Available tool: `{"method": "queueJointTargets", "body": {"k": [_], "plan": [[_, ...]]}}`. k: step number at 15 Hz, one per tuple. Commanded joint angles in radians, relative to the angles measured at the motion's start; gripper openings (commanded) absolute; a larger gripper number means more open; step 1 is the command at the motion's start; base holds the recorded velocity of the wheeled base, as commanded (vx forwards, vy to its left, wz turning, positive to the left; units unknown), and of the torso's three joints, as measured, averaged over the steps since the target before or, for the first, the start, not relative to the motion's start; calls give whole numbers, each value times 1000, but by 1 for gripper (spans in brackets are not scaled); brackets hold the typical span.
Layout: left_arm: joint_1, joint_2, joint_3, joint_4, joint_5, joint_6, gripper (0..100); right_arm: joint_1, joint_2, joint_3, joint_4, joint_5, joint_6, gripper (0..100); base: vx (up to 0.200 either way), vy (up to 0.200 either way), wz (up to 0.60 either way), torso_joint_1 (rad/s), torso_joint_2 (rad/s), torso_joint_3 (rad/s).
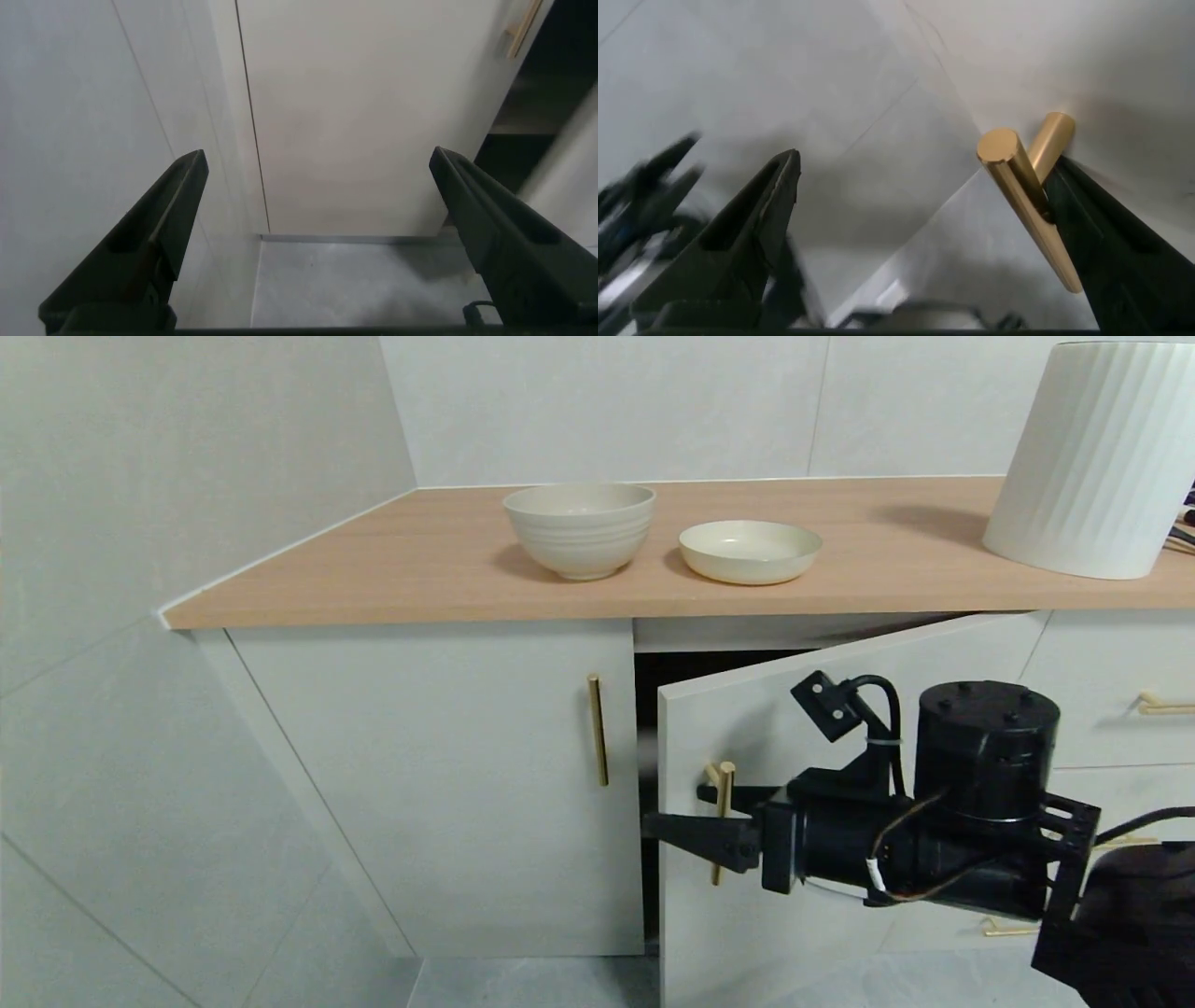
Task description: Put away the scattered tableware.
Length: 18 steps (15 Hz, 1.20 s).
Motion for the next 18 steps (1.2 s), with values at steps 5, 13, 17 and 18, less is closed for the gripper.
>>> {"method": "queueJointTargets", "body": {"k": [5,13,17,18], "plan": [[0,0,0,-1,1,-2,100,36,-116,138,-4,18,-6,100,0,0,0,0,0,0],[-6,141,-287,161,-407,-11,100,35,-114,147,-4,18,-6,100,0,0,0,0,0,0],[-8,477,-479,158,-470,-9,100,36,-116,149,-4,20,-6,100,0,0,0,0,0,0],[-12,558,-515,154,-504,-3,100,36,-116,149,-4,18,-6,100,0,0,0,0,0,0]]}}
